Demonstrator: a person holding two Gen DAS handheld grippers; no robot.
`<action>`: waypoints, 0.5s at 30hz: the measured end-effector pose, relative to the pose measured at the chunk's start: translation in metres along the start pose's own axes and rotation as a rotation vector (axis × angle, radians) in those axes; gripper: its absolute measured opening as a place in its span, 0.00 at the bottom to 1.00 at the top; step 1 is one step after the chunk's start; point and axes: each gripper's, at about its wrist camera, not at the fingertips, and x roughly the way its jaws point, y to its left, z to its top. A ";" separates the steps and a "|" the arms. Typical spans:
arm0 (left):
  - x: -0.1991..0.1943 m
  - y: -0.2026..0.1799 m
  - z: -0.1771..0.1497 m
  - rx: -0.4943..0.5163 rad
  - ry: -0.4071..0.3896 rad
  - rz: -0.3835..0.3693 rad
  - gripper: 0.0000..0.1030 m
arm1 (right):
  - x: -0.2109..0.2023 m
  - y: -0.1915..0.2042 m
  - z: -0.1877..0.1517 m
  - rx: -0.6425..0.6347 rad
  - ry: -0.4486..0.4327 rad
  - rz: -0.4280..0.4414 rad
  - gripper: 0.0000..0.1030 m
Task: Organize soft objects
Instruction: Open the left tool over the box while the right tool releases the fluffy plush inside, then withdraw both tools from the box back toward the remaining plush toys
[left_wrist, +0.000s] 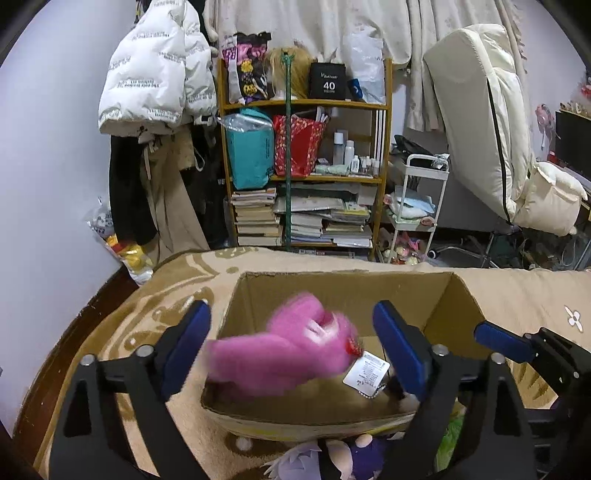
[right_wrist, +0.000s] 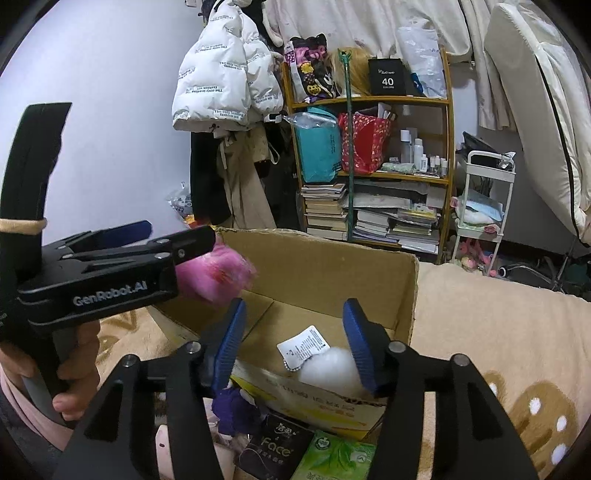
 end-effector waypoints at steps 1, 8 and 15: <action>-0.002 0.000 0.000 0.002 -0.004 0.005 0.91 | -0.001 0.000 0.000 0.003 -0.002 0.001 0.58; -0.019 0.003 0.001 0.021 -0.012 0.052 0.95 | -0.014 0.001 0.001 0.012 -0.020 -0.028 0.76; -0.041 0.004 -0.005 0.053 0.007 0.069 0.98 | -0.033 0.003 -0.002 0.063 -0.039 -0.064 0.92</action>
